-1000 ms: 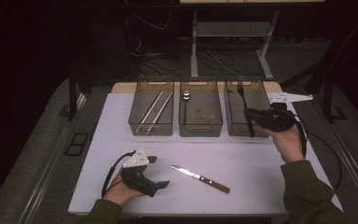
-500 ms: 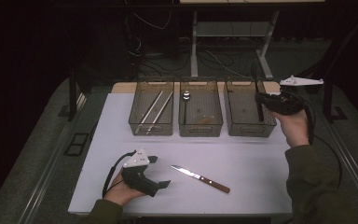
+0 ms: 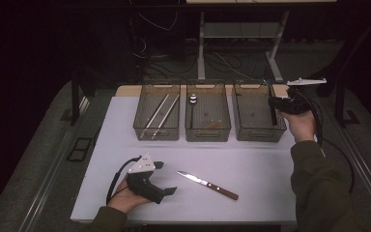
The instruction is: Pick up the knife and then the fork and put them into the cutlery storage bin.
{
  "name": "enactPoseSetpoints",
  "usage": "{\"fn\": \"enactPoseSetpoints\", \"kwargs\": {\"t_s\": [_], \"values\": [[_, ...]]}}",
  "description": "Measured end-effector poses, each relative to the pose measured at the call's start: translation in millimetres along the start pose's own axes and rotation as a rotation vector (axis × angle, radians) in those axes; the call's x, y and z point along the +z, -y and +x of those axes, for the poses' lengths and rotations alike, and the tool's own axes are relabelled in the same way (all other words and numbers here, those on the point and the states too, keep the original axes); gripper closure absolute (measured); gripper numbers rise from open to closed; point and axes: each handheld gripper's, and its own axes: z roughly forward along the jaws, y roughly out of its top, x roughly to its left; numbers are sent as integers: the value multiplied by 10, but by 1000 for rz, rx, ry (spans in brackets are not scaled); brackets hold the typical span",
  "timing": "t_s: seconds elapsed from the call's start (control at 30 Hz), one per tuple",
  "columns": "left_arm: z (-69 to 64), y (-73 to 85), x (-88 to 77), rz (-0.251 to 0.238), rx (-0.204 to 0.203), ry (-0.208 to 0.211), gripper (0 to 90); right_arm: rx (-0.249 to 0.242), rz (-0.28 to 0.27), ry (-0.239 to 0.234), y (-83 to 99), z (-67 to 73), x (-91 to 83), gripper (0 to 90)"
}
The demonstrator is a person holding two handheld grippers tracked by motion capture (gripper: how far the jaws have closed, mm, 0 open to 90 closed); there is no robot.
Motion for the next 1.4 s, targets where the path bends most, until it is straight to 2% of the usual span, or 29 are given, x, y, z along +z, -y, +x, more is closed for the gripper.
{"fn": "enactPoseSetpoints", "kwargs": {"t_s": [0.2, 0.4, 0.77, 0.83, 0.87, 0.9, 0.97, 1.03, 1.13, 1.27, 1.4], "values": [[1, 0, -6, 2, 1, 3, 0, -16, 63, 21, 68, -2, 126, 777], [-4, 0, -3, 4, 1, 4, 0, -5, 123, 23, 183, -33, 235, 776], [-10, 1, 4, 4, 2, 7, 0, -16, 189, 16, 284, -49, 318, 772], [-10, -1, 2, 7, 5, 9, 0, -32, 205, 20, 286, -31, 338, 753], [-11, -1, 2, 7, 5, 9, 0, -45, 208, 27, 282, -24, 336, 685], [-9, -1, 1, 7, 5, 9, 0, -43, 193, 45, 277, -18, 336, 628], [-10, 1, 4, 2, 1, 8, 0, -26, 179, 38, 261, -23, 324, 561], [-10, 0, 3, 2, 3, 9, 0, -27, 164, 56, 252, -23, 303, 510], [-11, -1, 0, 6, 5, 9, 0, -21, 147, 52, 247, -35, 267, 462], [-12, -1, 0, 5, 5, 9, 0, -14, 116, 24, 225, -26, 181, 413], [-16, -4, -9, 1, 7, 7, 0, -14, 65, -42, 213, 30, 62, 387]]}}
